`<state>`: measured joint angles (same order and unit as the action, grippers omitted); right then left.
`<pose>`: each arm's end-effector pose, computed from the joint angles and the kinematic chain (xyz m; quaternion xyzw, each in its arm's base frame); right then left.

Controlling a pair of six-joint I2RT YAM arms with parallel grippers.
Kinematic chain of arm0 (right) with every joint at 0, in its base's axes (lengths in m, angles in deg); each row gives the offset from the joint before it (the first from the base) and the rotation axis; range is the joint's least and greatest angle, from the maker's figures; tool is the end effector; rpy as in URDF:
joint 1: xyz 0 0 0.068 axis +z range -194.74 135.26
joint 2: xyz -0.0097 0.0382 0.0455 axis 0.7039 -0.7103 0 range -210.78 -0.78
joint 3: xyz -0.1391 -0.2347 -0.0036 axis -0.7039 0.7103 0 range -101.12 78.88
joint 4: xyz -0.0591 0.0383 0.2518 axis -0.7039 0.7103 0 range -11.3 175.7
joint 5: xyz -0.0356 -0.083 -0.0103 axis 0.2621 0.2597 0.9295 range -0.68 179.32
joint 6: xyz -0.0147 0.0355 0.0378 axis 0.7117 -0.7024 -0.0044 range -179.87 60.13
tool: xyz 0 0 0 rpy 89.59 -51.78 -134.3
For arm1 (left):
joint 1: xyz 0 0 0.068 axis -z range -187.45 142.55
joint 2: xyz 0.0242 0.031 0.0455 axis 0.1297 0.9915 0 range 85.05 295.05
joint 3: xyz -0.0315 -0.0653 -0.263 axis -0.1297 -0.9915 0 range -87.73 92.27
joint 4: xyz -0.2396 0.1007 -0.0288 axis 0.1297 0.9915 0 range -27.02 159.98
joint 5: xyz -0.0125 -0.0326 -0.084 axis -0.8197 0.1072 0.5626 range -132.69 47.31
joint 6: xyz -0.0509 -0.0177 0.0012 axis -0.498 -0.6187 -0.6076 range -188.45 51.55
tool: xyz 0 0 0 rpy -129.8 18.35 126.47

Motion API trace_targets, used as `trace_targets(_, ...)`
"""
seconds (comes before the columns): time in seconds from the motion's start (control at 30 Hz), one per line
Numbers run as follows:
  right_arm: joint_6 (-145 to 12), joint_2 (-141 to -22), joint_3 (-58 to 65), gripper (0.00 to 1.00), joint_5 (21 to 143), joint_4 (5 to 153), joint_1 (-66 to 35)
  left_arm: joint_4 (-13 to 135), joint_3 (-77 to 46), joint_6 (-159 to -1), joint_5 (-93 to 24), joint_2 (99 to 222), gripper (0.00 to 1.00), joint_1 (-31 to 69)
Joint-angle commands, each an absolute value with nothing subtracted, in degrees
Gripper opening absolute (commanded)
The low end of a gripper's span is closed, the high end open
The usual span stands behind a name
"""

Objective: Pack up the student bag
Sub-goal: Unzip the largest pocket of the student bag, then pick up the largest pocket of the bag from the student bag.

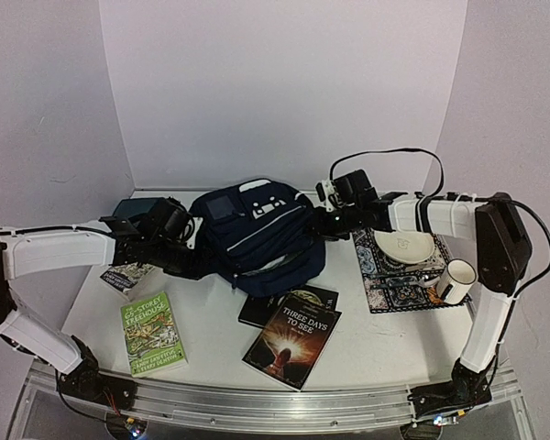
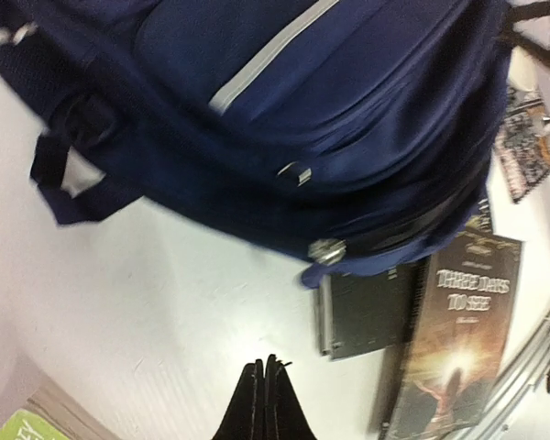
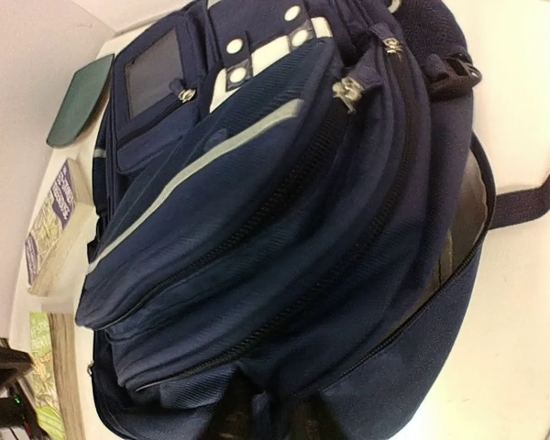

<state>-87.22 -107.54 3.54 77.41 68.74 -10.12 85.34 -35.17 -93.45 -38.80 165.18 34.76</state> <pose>0.3560 0.2548 0.2499 -0.1104 0.8166 0.3618 0.4359 0.2132 -0.1969 0.2296 0.1521 0.9266 -0.2161 0.2675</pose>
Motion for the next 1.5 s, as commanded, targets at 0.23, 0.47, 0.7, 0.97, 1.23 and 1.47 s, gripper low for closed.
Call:
trace_targets(0.23, -81.49, -100.06, 6.48, 0.62, 80.42, 71.79, -5.15, 72.84, -38.25, -90.91, -32.86, 169.54, 0.29, 34.77)
trace_targets(0.47, -79.69, -98.25, 9.43, 0.74, 82.48, 71.77, -2.04, 56.87, -46.62, -87.32, -30.31, 171.56, 0.51, 34.73)
trace_targets(0.7, -79.03, -95.88, 13.39, 0.78, 83.52, 68.68, -0.33, 48.41, -48.69, -82.5, -32.44, 175.47, 0.59, 35.81)
trace_targets(0.97, -80.11, -95.55, 14.66, 0.79, 84.19, 66.16, 1.03, 43.68, -48.18, -81.71, -51.09, 179.62, 0.6, 42.69)
trace_targets(1.23, -79.99, -97.03, 13.81, 0.79, 84.16, 66.05, 2.4, 41.18, -47.14, -82.05, -58.67, 183.71, 0.4, 45.27)
trace_targets(1.47, -72.5, -98.76, 12.92, 0.79, 83.42, 66.25, 3.28, 41.39, -49.67, -80.89, -53.8, 178.24, 0.04, 45.81)
